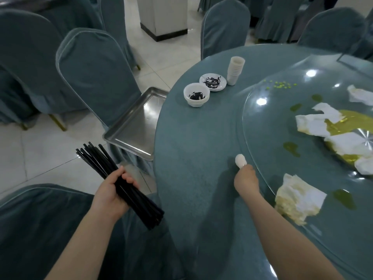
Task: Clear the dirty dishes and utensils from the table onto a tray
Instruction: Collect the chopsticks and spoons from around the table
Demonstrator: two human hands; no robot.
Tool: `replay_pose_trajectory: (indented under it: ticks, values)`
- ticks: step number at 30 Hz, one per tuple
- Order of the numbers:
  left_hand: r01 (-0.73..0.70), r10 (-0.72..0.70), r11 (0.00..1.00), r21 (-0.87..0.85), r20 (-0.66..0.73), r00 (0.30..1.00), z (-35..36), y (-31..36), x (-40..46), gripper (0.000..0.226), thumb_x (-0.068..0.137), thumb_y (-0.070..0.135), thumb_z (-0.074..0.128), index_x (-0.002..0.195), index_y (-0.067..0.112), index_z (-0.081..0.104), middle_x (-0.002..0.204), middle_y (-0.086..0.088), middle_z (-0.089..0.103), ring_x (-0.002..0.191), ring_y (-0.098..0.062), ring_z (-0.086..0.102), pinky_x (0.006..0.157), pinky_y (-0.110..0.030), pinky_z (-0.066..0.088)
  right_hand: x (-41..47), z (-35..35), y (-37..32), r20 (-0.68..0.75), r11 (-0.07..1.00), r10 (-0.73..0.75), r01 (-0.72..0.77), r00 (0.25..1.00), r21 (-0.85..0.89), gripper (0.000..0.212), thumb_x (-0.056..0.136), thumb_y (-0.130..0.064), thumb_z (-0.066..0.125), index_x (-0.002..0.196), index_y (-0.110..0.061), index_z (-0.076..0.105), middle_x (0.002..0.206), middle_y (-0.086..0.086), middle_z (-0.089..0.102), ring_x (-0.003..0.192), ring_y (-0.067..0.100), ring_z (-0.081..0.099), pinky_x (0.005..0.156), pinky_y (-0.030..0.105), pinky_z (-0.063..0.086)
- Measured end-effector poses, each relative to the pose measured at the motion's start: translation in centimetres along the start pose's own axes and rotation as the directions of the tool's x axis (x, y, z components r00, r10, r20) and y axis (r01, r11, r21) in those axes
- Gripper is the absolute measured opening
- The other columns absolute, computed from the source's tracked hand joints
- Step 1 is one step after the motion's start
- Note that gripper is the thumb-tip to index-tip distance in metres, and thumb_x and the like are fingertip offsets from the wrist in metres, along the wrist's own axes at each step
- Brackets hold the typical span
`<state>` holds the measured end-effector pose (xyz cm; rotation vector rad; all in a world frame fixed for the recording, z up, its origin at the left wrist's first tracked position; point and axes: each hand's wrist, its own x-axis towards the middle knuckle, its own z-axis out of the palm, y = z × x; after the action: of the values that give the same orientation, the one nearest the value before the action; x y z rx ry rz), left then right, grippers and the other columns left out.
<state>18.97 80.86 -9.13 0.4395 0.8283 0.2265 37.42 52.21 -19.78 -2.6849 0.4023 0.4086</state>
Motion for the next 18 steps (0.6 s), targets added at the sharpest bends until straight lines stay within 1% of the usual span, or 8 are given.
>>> replay_pose_trajectory:
  ticks: [2, 4, 5, 9, 11, 13, 14, 18]
  values:
    - [-0.005, 0.005, 1.0, -0.008, 0.007, 1.0, -0.2, 0.3, -0.1, 0.015, 0.092, 0.02, 0.052, 0.078, 0.017, 0.05, 0.058, 0.008, 0.048, 0.047, -0.006, 0.049, 0.052, -0.02, 0.05, -0.4, 0.2, -0.1, 0.012, 0.997, -0.073, 0.073, 0.997, 0.017, 0.024, 0.095, -0.01, 0.042, 0.116, 0.001, 0.044, 0.119, 0.021, 0.057, 0.106, 0.039, 0.057, 0.078, 0.039, 0.044]
    - [-0.02, 0.021, 1.0, -0.006, 0.02, 1.0, -0.5, 0.8, -0.3, 0.015, 0.092, 0.02, 0.052, 0.078, 0.017, 0.05, 0.058, 0.008, 0.048, 0.047, -0.006, 0.05, 0.052, -0.02, 0.05, -1.0, 0.3, -0.7, 0.028, 0.991, -0.122, 0.12, 0.992, 0.051, 0.022, 0.095, -0.016, 0.044, 0.111, 0.0, 0.047, 0.11, 0.021, 0.06, 0.099, 0.038, 0.058, 0.069, 0.035, 0.037]
    - [-0.03, 0.03, 1.0, -0.005, 0.027, 0.999, -0.7, 1.1, -0.5, 0.014, 0.092, 0.02, 0.053, 0.078, 0.017, 0.05, 0.058, 0.008, 0.048, 0.047, -0.007, 0.05, 0.052, -0.021, 0.05, -1.5, 0.3, -1.1, 0.031, 0.986, -0.146, 0.143, 0.989, 0.088, 0.024, 0.095, -0.02, 0.044, 0.109, -0.001, 0.048, 0.106, 0.021, 0.061, 0.095, 0.038, 0.057, 0.067, 0.034, 0.035]
    - [-0.045, 0.049, 0.998, -0.05, 0.078, 0.996, -2.0, 3.0, -1.9, 0.012, 0.089, 0.02, 0.055, 0.077, 0.017, 0.053, 0.059, 0.008, 0.049, 0.049, -0.007, 0.051, 0.051, -0.023, 0.051, -3.9, -0.4, -3.9, 0.033, 0.936, -0.259, 0.242, 0.965, 0.257, 0.036, 0.096, -0.04, 0.049, 0.095, -0.004, 0.055, 0.087, 0.012, 0.06, 0.085, 0.033, 0.058, 0.065, 0.035, 0.039]
    - [-0.045, 0.054, 0.995, -0.084, 0.106, 0.993, -2.8, 4.1, -2.8, 0.011, 0.086, 0.02, 0.056, 0.076, 0.016, 0.053, 0.059, 0.007, 0.049, 0.048, -0.007, 0.051, 0.051, -0.023, 0.051, -5.6, -0.6, -5.2, 0.046, 0.906, -0.296, 0.265, 0.954, 0.331, 0.04, 0.093, -0.045, 0.053, 0.083, -0.007, 0.057, 0.074, 0.01, 0.061, 0.07, 0.028, 0.058, 0.059, 0.034, 0.04]
    - [-0.05, 0.065, 0.992, -0.114, 0.131, 0.989, -3.9, 5.3, -3.9, 0.009, 0.081, 0.018, 0.058, 0.075, 0.016, 0.052, 0.058, 0.007, 0.049, 0.047, -0.007, 0.051, 0.05, -0.023, 0.051, -7.8, -0.5, -6.5, 0.068, 0.862, -0.329, 0.27, 0.942, 0.43, 0.039, 0.091, -0.044, 0.055, 0.077, -0.008, 0.06, 0.057, 0.003, 0.058, 0.052, 0.019, 0.052, 0.053, 0.03, 0.039]
    - [-0.052, 0.07, 0.991, -0.126, 0.143, 0.987, -4.5, 6.0, -4.5, 0.008, 0.081, 0.018, 0.058, 0.075, 0.016, 0.052, 0.058, 0.007, 0.048, 0.047, -0.007, 0.051, 0.049, -0.023, 0.05, -9.0, -0.5, -7.2, 0.083, 0.837, -0.349, 0.271, 0.933, 0.475, 0.037, 0.091, -0.041, 0.054, 0.078, -0.008, 0.064, 0.051, 0.001, 0.056, 0.048, 0.016, 0.05, 0.053, 0.029, 0.04]
    - [-0.056, 0.083, 0.988, -0.146, 0.183, 0.98, -7.5, 8.9, -7.2, 0.017, 0.091, 0.018, 0.052, 0.075, 0.016, 0.051, 0.059, 0.007, 0.048, 0.047, -0.007, 0.05, 0.049, -0.022, 0.05, -14.9, -0.2, -9.5, 0.154, 0.764, -0.417, 0.254, 0.896, 0.593, 0.031, 0.095, -0.034, 0.049, 0.084, -0.012, 0.069, 0.047, -0.002, 0.054, 0.043, 0.009, 0.05, 0.046, 0.025, 0.041]
